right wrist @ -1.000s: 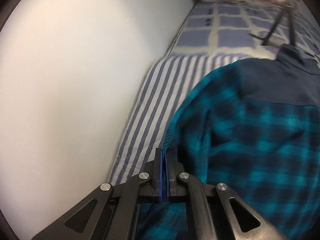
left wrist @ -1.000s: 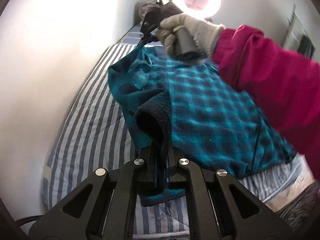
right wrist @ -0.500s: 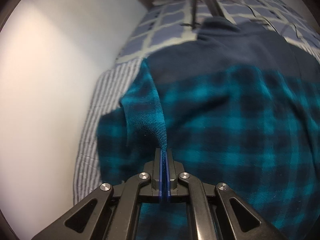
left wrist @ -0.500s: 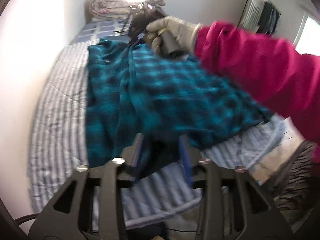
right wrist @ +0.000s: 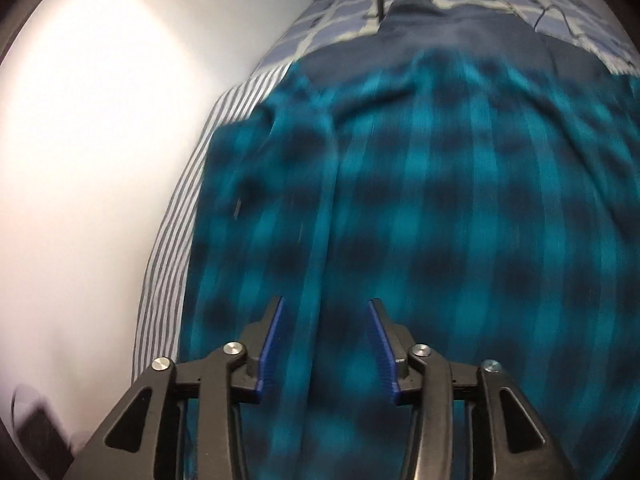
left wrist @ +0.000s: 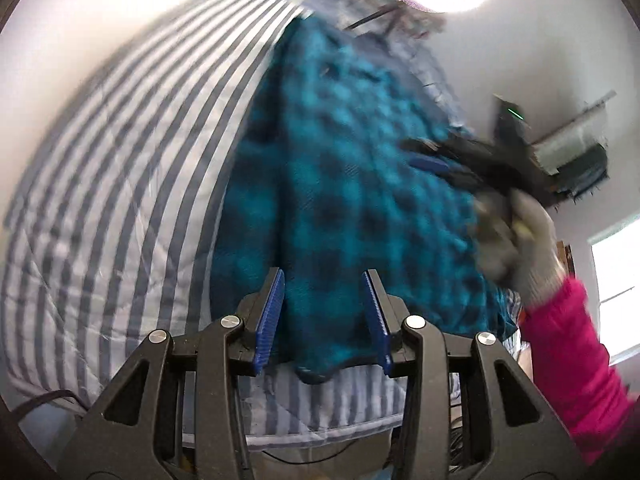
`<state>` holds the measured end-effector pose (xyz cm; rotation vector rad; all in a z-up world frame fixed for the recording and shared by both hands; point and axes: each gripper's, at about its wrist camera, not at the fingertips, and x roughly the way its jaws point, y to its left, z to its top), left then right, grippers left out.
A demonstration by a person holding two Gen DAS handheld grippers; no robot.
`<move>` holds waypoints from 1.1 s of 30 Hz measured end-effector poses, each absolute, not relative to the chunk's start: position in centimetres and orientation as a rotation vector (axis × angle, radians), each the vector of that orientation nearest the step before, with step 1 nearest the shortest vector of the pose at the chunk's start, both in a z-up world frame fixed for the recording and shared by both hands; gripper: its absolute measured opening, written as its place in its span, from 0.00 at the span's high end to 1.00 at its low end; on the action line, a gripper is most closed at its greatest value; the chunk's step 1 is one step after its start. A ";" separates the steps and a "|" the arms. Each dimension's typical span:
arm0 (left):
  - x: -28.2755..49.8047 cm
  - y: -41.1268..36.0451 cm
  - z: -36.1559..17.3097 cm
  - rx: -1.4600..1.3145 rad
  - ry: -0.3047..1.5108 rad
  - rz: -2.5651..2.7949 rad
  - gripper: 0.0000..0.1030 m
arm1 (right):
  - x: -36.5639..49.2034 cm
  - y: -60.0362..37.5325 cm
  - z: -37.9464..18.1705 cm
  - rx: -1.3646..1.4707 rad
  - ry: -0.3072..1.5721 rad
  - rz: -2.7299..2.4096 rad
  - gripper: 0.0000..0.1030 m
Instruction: Fold large clothes
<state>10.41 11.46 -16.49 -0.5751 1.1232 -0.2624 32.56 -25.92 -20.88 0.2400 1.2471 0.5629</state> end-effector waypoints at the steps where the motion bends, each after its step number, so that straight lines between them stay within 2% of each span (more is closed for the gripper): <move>1: 10.7 11.4 -17.5 -0.595 1.155 -0.269 0.61 | 31.2 -26.2 -21.3 0.244 1.260 0.584 0.56; 8: 11.9 10.1 -21.3 -0.653 1.266 -0.274 0.61 | 25.7 -26.3 -25.3 0.282 1.336 0.672 0.57; 9: 12.0 9.7 -21.5 -0.632 1.272 -0.274 0.65 | 25.4 -26.2 -25.5 0.288 1.338 0.675 0.58; 10: 11.9 9.5 -21.4 -0.621 1.272 -0.277 0.91 | 25.2 -26.2 -25.6 0.302 1.339 0.681 0.63; 11: 11.9 9.2 -21.3 -0.606 1.276 -0.278 1.00 | 25.0 -26.2 -25.8 0.310 1.340 0.685 0.67; 13: 11.5 9.1 -20.6 -0.598 1.251 -0.281 1.00 | 24.9 -25.9 -26.0 0.330 1.345 0.710 0.87; 15: 11.2 9.2 -19.4 -0.584 1.213 -0.287 1.00 | 24.3 -25.4 -25.7 0.319 1.340 0.740 0.98; 16: 10.9 9.4 -18.9 -0.579 1.197 -0.287 1.00 | 24.0 -25.0 -25.4 0.294 1.330 0.740 0.99; 23: 8.5 13.9 -16.1 -0.633 1.093 -0.211 1.00 | 21.9 -23.9 -22.6 0.315 1.300 0.780 1.00; 30: 9.1 14.3 -20.0 -0.584 1.199 -0.135 0.99 | 21.0 -20.2 -24.7 0.069 1.314 0.719 1.00; 31: 9.0 14.4 -20.1 -0.595 1.204 -0.138 0.92 | 21.1 -20.1 -24.9 0.075 1.316 0.712 0.96; 32: 8.9 14.8 -20.0 -0.619 1.203 -0.143 0.78 | 21.2 -20.1 -24.9 0.091 1.317 0.713 0.94; 33: 8.8 14.9 -19.9 -0.633 1.194 -0.143 0.70 | 21.3 -20.5 -24.9 0.116 1.318 0.712 0.88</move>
